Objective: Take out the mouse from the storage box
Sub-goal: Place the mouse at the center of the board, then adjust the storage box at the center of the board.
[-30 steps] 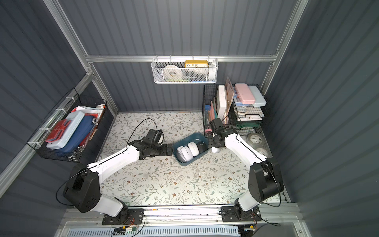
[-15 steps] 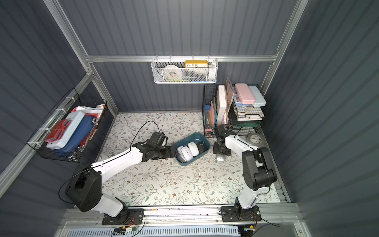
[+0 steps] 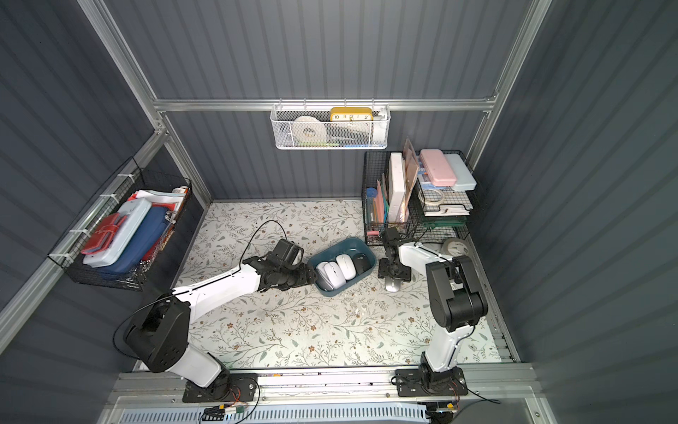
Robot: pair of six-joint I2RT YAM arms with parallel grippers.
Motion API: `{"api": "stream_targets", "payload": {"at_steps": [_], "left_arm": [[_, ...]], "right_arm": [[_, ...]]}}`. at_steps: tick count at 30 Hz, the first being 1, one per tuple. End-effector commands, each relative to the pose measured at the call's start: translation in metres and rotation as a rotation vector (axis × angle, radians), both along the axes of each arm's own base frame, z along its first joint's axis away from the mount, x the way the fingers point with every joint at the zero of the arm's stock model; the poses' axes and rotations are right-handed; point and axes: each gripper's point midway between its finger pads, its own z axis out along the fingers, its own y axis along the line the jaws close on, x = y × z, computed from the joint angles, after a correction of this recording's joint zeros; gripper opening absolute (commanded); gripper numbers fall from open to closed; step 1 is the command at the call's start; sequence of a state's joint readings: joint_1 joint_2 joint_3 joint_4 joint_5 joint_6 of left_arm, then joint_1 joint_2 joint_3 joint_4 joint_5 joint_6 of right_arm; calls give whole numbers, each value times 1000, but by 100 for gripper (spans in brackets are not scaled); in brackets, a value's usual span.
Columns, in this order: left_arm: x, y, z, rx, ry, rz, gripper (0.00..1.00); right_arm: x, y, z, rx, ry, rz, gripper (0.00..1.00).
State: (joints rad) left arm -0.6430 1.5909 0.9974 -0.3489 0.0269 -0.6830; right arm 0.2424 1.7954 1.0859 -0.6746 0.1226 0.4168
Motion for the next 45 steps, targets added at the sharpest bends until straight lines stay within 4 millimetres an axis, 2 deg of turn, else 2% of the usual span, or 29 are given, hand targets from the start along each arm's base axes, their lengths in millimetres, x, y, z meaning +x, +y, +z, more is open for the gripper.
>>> {"api": "stream_targets", "payload": {"at_steps": [1,8,11,15,19,22,26,30,36,45], "left_arm": [[-3,-8,-6,-29,30,3,75],[-4,-20,-13,-29,54,-14,62],[-4,-21,-19,-11,74,-14,53],[0,-14,-24,63,94,1,41],[4,-16,-22,89,91,-30,31],[10,-19,-18,118,69,-95,28],[11,-23,-23,143,85,-193,20],[12,-19,-25,117,106,-247,15],[20,-8,-21,112,98,-234,21],[26,11,-23,165,71,-116,20]], "right_arm": [[6,3,10,16,-40,-5,73],[5,6,35,3,-97,15,76],[4,17,48,-4,-131,68,78],[2,42,69,0,-193,159,79],[-1,70,85,47,-237,231,79],[-3,91,91,73,-259,274,80],[-3,109,89,83,-254,300,80],[-3,121,87,76,-248,323,80],[-6,146,88,109,-257,347,80],[-18,191,78,201,-240,290,80]]}}
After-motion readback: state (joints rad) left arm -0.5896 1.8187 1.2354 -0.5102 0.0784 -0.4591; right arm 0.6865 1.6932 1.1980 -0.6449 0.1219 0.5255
